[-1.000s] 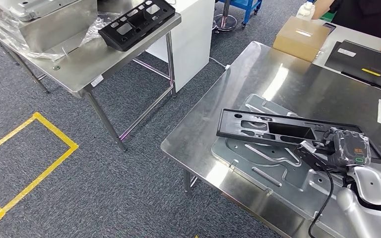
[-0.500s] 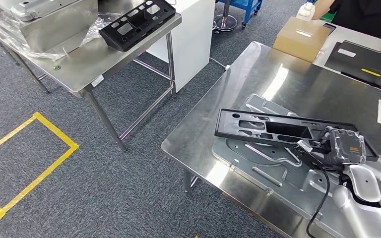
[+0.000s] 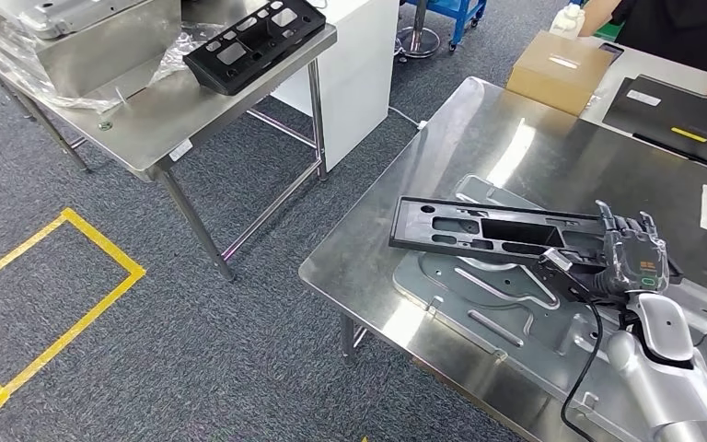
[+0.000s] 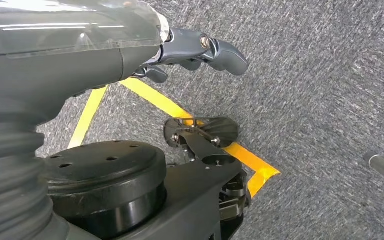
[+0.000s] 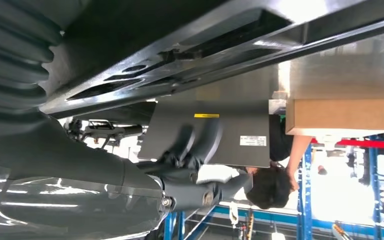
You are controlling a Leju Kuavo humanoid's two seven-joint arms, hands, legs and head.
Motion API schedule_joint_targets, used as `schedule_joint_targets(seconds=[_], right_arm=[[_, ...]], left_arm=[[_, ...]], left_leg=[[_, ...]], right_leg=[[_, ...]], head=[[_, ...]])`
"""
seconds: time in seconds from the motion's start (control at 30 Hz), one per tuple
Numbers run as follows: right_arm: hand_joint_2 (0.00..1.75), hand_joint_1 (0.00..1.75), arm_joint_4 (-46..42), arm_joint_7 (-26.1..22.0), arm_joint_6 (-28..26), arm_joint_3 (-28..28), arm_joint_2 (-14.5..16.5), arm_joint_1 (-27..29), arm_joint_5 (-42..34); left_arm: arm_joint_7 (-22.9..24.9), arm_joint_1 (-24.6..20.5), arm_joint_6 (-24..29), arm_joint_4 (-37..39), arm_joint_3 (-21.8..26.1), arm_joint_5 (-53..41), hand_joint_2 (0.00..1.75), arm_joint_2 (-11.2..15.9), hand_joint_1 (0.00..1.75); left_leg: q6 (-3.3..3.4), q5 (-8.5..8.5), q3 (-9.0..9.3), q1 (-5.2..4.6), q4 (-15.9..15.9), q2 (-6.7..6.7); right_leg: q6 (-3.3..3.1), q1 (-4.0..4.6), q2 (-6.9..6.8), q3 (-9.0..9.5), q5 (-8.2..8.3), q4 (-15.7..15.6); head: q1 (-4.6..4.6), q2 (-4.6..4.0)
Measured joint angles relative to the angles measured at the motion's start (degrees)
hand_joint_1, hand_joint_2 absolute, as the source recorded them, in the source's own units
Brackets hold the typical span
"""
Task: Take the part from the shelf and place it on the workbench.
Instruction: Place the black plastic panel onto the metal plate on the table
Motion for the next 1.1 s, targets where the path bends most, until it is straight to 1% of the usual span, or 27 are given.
schedule_joint_targets(seconds=[0.23,0.63,0.77,0.93,1.1], right_arm=[[0.00,0.00,-0.3,0.4,0.5,-0.2,0.1,0.3,0.4],[0.00,0.00,-4.9,1.5,1.5,-2.3,-0.3,4.2,0.4],[0.00,0.00,-8.9,0.7,1.9,-3.5,-0.3,5.8,-0.7],[0.00,0.00,-15.6,-2.5,2.4,-4.9,-0.5,6.9,-5.4],[0.00,0.00,-21.8,-3.7,4.3,-6.2,-1.8,7.5,-9.6]], left_arm=[[0.0,0.0,-0.1,0.0,0.0,0.0,1.75,0.0,0.00],[0.2,-0.2,-1.3,0.0,-0.4,-0.9,1.75,0.0,0.00],[0.5,-0.4,-1.4,0.0,-0.6,-1.2,1.75,0.0,0.00],[0.7,-0.5,-1.2,0.0,-0.7,-1.2,1.75,0.0,0.00],[0.7,-0.5,-1.3,0.0,-0.9,-1.1,1.75,-0.3,0.00]], left_leg=[[0.00,0.00,0.02,0.00,0.0,0.01],[0.01,-0.01,0.02,0.00,0.0,0.02],[0.01,-0.01,0.02,0.00,0.0,0.01],[0.01,-0.01,0.03,0.00,0.0,0.05],[0.02,-0.02,0.04,0.00,0.0,0.03]], right_leg=[[0.00,-0.01,0.01,0.00,0.00,0.0],[0.00,-0.01,0.02,0.00,0.00,0.0],[0.00,-0.01,0.01,0.01,0.00,0.0],[0.00,-0.01,0.06,-0.01,0.00,0.0],[0.00,-0.01,0.03,0.01,0.00,0.0]], head=[[0.00,0.00],[0.00,0.00],[0.00,0.00],[0.00,0.00],[0.00,0.00]])
